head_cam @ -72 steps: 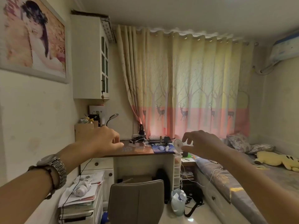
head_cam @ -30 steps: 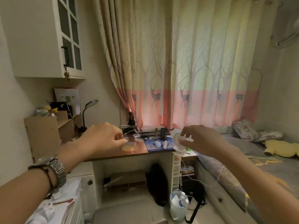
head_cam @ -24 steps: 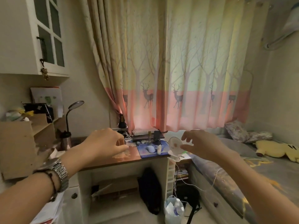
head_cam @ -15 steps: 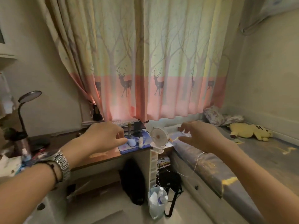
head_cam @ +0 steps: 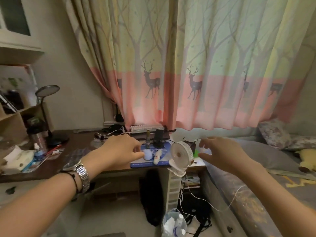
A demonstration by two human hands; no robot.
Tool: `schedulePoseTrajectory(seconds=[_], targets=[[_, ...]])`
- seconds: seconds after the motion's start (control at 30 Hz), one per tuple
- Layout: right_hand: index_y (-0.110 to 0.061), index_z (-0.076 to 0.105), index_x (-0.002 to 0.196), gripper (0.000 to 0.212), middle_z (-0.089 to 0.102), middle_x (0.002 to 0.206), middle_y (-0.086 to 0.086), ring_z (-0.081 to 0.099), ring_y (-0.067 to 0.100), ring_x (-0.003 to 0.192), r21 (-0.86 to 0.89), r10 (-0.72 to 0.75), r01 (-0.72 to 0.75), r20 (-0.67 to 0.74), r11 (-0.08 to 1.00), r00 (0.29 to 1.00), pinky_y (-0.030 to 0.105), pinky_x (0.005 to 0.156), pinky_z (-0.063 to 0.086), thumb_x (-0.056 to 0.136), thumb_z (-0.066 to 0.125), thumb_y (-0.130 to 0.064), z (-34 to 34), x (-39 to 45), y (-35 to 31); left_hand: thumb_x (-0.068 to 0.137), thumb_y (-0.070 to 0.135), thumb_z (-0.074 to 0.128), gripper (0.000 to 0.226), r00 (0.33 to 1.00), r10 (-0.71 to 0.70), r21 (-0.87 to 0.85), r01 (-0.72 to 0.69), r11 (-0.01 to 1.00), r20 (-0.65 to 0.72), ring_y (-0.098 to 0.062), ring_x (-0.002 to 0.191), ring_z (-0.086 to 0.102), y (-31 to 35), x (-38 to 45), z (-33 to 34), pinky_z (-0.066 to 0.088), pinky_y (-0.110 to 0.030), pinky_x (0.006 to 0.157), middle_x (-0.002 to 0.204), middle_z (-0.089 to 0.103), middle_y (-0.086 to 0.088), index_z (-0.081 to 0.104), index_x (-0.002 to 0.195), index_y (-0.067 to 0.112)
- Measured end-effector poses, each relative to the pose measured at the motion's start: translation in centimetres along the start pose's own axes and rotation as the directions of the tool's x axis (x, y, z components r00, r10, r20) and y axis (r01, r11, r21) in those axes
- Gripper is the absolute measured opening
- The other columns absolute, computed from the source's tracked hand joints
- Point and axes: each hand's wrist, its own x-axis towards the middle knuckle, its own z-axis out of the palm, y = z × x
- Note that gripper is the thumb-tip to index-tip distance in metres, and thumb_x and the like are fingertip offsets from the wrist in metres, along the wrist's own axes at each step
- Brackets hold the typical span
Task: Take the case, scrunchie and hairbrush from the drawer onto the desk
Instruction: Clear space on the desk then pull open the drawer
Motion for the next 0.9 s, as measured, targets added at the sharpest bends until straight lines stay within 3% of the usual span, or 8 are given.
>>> schedulePoseTrajectory(seconds=[0.3,0.43,0.57,0.73,0.9], targets=[[-0.028,0.056,0.108,0.031,0.065,0.106,-0.004,0.061,0.023,0.094,0.076,-0.197,0.199,-0.028,0.977,0.98,0.03,0.068,0.042,0.085,0.051,-0.049,4.5,7.1,6.1,0.085,0.057,0.047,0.037,0.975,-0.211,0.068,0.207,0.976,0.067,-0.014,0.089,0.063,2.0,5.0,1.7,0.051,-0.033,0.074,0.103,0.07,0.006,0.068,0.099,0.029],[-0.026,0.053,0.114,0.034,0.065,0.11,-0.003,0.06,0.022,0.1,0.097,-0.275,0.276,-0.027,0.956,0.961,0.032,0.076,0.046,0.087,0.049,-0.047,6.8,10.7,4.4,0.086,0.058,0.049,0.036,0.949,-0.315,0.055,0.313,0.948,0.028,-0.008,0.081,0.056,-0.4,6.2,1.8,0.046,-0.028,0.069,0.104,0.069,0.009,0.066,0.102,0.032],[-0.024,0.054,0.113,0.032,0.064,0.111,-0.001,0.06,0.023,0.1,0.112,-0.339,0.341,-0.035,0.933,0.94,0.033,0.078,0.047,0.088,0.05,-0.044,8.5,15.2,1.9,0.086,0.06,0.047,0.039,0.926,-0.375,0.071,0.372,0.925,0.032,-0.01,0.09,0.062,-4.5,7.8,2.6,0.048,-0.028,0.072,0.107,0.069,0.008,0.066,0.104,0.032],[-0.025,0.055,0.111,0.032,0.064,0.11,-0.002,0.059,0.021,0.099,0.1,-0.395,0.4,-0.07,0.911,0.916,0.029,0.071,0.036,0.088,0.049,-0.046,10.0,23.0,-1.5,0.087,0.059,0.045,0.037,0.899,-0.436,0.035,0.437,0.899,-0.035,-0.007,0.082,0.055,-10.5,10.6,3.3,0.044,-0.026,0.068,0.105,0.069,0.01,0.065,0.106,0.033],[-0.027,0.053,0.122,0.038,0.063,0.115,-0.004,0.06,0.02,0.103,0.151,-0.44,0.451,-0.102,0.88,0.892,0.032,0.081,0.047,0.089,0.049,-0.047,10.4,29.8,-5.3,0.087,0.06,0.045,0.038,0.879,-0.473,0.009,0.474,0.88,-0.058,-0.01,0.094,0.062,-16.3,13.1,3.8,0.044,-0.026,0.068,0.11,0.069,0.01,0.065,0.105,0.034]])
